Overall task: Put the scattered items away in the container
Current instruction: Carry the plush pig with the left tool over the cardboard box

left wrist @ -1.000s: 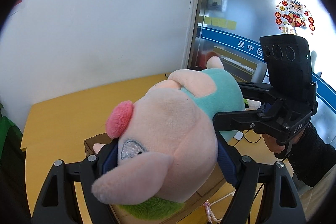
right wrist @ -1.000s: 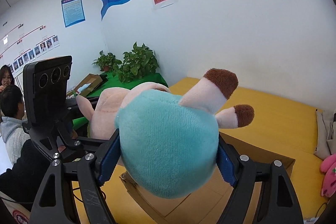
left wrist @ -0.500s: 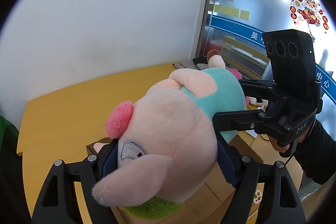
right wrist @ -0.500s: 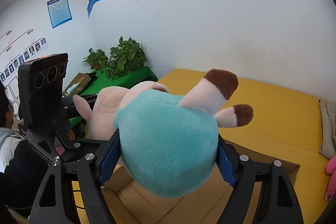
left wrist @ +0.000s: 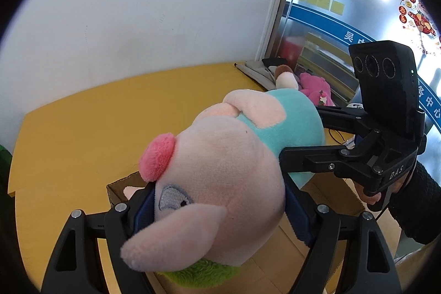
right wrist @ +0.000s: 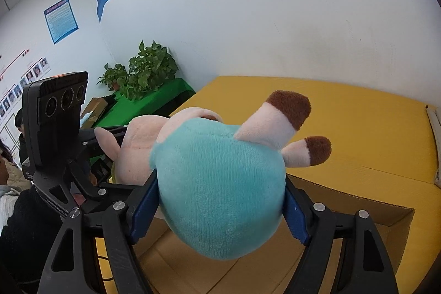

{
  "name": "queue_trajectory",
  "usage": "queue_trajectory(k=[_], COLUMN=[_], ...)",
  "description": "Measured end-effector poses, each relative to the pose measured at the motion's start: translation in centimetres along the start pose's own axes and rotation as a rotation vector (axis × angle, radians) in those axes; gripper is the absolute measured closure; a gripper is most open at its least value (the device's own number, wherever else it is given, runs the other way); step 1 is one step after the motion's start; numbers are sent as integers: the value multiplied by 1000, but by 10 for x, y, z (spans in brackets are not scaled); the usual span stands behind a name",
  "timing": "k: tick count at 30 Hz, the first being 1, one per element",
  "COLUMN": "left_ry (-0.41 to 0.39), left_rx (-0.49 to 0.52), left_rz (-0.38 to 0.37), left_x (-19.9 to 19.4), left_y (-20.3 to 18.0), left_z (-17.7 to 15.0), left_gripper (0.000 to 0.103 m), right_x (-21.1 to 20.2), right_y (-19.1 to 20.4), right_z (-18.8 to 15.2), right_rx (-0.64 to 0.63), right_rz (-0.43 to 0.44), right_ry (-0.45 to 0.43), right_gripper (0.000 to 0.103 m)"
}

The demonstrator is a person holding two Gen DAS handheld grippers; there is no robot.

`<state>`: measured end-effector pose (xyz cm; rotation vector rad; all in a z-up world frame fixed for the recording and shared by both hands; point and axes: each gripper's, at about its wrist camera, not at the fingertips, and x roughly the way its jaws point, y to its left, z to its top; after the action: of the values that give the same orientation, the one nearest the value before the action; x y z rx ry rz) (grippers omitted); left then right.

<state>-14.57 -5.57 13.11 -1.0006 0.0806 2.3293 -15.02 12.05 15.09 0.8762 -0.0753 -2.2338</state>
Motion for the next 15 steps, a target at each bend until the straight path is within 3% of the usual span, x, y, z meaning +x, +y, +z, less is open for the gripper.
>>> queue_trajectory(k=[15], left_ry=[115], left_rx=[-68], left_rz=[-9], left_x=[57], left_y=[44], left_z=[-13], left_gripper=[23], right_x=[59], right_y=[-33], right_z=[-22], right_rx=[104], right_rz=[-32], right_ry=[45], right_gripper=[22])
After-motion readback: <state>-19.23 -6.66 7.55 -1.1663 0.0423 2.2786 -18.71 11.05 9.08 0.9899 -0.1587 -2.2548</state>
